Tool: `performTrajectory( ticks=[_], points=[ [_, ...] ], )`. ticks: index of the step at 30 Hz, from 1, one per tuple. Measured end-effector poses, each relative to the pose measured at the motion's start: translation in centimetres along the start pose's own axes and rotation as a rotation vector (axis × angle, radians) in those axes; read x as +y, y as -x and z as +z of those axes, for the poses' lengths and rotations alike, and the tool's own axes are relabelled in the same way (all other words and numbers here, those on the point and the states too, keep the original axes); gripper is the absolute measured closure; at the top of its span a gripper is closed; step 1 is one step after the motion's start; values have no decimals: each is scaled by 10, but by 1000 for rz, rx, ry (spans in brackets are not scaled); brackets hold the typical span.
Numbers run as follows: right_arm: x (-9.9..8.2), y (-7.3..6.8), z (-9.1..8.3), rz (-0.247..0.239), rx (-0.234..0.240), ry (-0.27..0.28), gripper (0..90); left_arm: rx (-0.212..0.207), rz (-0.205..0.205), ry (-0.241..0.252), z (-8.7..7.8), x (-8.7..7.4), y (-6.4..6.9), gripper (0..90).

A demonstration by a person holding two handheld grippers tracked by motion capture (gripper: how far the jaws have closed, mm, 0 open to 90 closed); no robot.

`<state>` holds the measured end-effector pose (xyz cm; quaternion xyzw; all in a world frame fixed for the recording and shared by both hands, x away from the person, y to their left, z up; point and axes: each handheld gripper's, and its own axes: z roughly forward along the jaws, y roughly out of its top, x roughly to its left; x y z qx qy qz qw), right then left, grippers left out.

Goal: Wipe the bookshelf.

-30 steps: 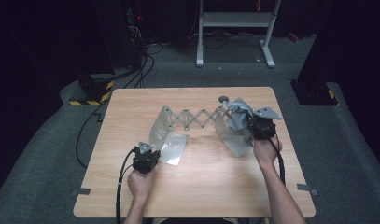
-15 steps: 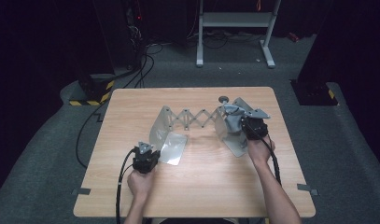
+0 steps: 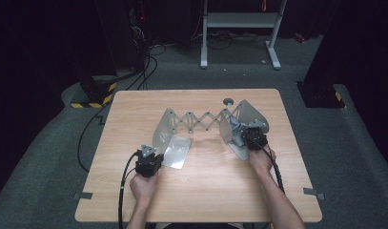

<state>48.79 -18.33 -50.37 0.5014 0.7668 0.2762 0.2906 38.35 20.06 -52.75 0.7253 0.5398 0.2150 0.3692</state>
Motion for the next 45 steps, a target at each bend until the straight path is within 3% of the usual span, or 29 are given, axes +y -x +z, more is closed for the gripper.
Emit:
performTrajectory(
  ticks=[5,10,22,27,31,39,45],
  points=[
    [3,-1,4,4,10,-12,858,-1,-1,0,0,0,0,883],
    [16,1,-6,33,11,26,858,-3,-1,-1,0,0,0,883],
    [43,17,-65,100,-4,218,857,-5,0,-1,0,0,0,884],
    [53,21,-83,105,-10,271,858,-4,0,-1,0,0,0,884],
    [60,21,-83,99,-14,276,858,-7,-1,0,0,0,0,883],
    [76,12,-71,81,-39,276,855,-12,1,-1,0,0,0,883],
    [80,9,-59,59,-32,276,855,-13,0,-1,0,0,0,883]
  ],
)
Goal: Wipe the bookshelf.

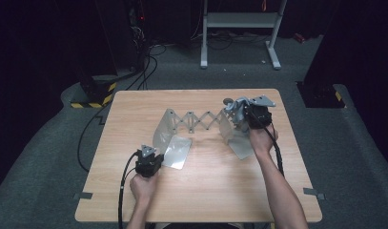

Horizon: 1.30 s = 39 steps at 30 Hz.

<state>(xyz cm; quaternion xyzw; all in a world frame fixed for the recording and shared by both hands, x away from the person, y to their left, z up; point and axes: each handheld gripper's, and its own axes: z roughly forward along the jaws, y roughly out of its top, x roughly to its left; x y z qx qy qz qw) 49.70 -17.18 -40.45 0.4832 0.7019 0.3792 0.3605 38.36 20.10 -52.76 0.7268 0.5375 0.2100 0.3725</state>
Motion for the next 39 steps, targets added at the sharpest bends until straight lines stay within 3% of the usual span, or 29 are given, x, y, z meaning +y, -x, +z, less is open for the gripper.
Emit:
performTrajectory(
  ticks=[10,20,28,34,39],
  points=[
    [-25,-6,22,-27,14,-77,855,-3,0,0,0,0,0,882],
    [-62,-11,44,-16,78,-187,855,-3,1,0,0,0,0,881],
    [-86,-10,57,-36,76,-256,855,-5,0,0,0,0,0,881],
    [-97,-10,54,-18,105,-264,852,-5,0,0,0,0,0,880],
    [-101,-15,43,-39,147,-261,851,-8,0,-1,0,0,0,880]
  ],
)
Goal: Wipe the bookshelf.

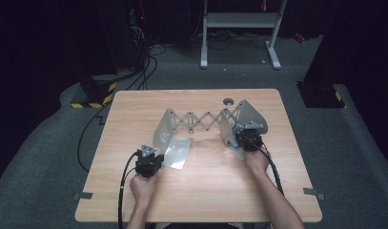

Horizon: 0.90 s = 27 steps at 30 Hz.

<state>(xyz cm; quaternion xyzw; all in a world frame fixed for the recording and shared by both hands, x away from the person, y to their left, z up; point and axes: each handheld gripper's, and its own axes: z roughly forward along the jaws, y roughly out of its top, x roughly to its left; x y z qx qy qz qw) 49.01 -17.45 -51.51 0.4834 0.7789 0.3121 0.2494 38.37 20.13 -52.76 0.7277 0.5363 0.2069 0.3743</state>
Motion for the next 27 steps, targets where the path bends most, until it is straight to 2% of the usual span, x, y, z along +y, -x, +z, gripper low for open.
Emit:
performTrajectory(
  ticks=[4,7,12,16,18,20,24,27],
  points=[
    [3,1,2,24,5,4,849,-3,1,0,0,0,0,880],
    [9,-4,6,27,10,1,849,-4,0,-1,0,0,0,879],
    [10,-20,8,-16,39,1,848,-6,0,-1,0,0,0,878],
    [10,-19,5,-16,70,-4,848,-7,1,-1,0,0,0,877],
    [9,-18,5,-31,52,-10,848,-6,2,0,0,0,0,877],
    [10,-16,4,-46,8,-17,848,-6,2,0,0,0,0,877],
    [8,-6,5,-33,-61,-24,848,-6,2,-1,0,0,0,877],
    [8,-1,5,-16,-67,-20,846,-6,1,-1,0,0,0,876]
  ],
)
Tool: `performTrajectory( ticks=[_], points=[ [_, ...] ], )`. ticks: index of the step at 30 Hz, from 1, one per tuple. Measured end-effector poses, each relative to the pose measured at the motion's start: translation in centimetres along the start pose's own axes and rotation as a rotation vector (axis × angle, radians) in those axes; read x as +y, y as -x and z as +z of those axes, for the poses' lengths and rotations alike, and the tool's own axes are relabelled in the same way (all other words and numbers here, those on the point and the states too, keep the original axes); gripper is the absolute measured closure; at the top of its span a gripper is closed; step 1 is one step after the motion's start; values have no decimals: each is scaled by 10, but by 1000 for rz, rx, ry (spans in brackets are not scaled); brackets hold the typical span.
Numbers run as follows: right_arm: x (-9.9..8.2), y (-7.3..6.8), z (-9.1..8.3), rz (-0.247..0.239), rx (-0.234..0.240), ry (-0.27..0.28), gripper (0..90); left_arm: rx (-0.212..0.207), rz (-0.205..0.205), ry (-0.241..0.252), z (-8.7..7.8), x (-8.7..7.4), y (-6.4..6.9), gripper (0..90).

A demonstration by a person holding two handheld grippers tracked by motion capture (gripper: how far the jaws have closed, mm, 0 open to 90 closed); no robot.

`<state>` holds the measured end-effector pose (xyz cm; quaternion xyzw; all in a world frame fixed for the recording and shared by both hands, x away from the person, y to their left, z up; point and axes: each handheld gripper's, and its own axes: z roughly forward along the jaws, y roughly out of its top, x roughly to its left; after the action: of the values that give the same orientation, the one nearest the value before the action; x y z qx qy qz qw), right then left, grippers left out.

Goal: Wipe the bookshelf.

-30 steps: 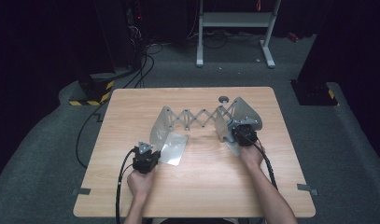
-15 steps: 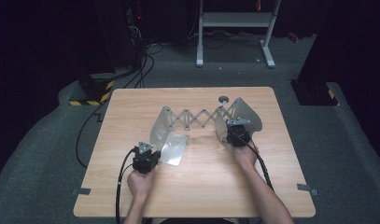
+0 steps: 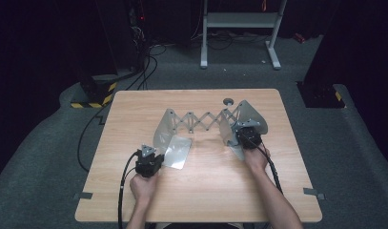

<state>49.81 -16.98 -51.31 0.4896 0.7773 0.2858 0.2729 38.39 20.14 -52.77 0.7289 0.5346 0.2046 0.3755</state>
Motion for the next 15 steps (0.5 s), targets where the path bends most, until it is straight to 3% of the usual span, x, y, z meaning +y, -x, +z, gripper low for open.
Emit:
performTrajectory(
  ticks=[3,11,15],
  points=[
    [0,-2,1,-6,7,3,845,1,0,0,0,0,0,876],
    [-4,-18,-6,-64,92,17,842,0,0,-1,0,0,0,875],
    [-8,-15,-10,-82,64,5,842,-1,-1,-1,0,0,0,875]
  ],
)
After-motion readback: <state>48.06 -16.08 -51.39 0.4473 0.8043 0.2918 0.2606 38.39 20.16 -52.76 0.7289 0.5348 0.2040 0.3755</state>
